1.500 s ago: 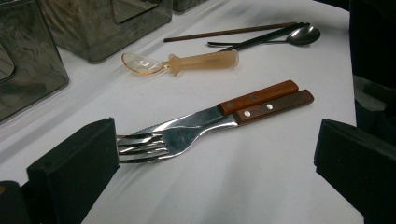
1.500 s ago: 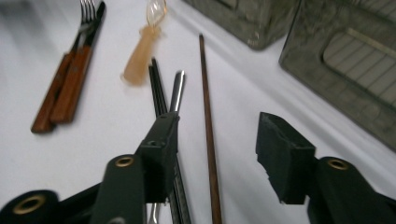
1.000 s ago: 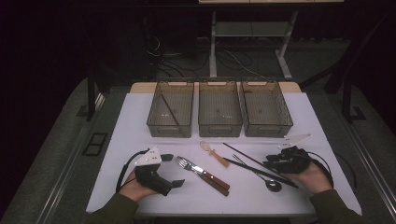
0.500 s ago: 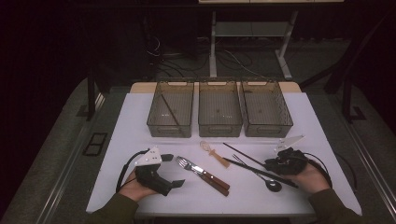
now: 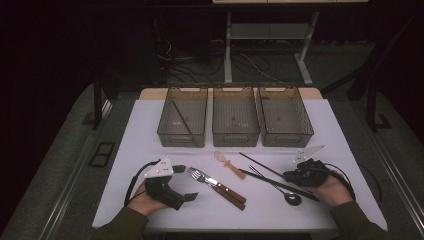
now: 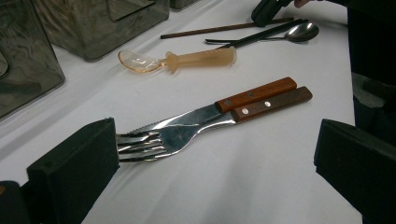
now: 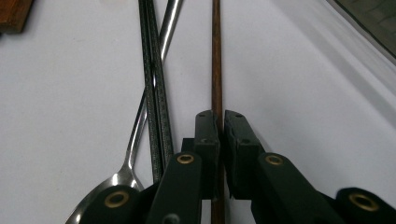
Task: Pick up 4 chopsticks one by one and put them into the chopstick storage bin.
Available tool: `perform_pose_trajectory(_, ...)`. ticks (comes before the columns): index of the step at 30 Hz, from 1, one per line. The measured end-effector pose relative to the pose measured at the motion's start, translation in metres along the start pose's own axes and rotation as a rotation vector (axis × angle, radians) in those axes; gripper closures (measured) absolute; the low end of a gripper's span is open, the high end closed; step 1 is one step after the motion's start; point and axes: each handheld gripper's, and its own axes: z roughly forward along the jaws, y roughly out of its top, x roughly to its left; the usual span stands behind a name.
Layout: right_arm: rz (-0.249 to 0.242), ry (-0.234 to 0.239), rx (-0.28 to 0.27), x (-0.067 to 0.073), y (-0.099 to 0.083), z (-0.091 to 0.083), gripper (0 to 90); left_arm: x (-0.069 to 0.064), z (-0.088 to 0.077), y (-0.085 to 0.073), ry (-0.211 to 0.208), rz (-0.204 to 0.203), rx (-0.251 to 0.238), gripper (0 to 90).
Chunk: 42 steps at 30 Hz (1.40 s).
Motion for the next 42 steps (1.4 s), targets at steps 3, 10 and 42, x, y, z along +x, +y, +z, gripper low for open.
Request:
perform_pose_trajectory(3,-0.006,-0.002,0.003,0.001,0.001,0.0,84.7,0.0,0.0,0.0,0.001,0.003,0.003,0.0)
perform_pose_trajectory(10,0.006,0.01,0.003,-0.001,0.001,-0.001,84.8,0.0,0.0,0.0,0.0,0.004,0.005,0.0)
perform_pose_trajectory(42,0.057,0.058,-0.218,-0.011,0.004,-0.038,84.8,0.0,0.0,0.0,0.0,0.006,0.004,0.0)
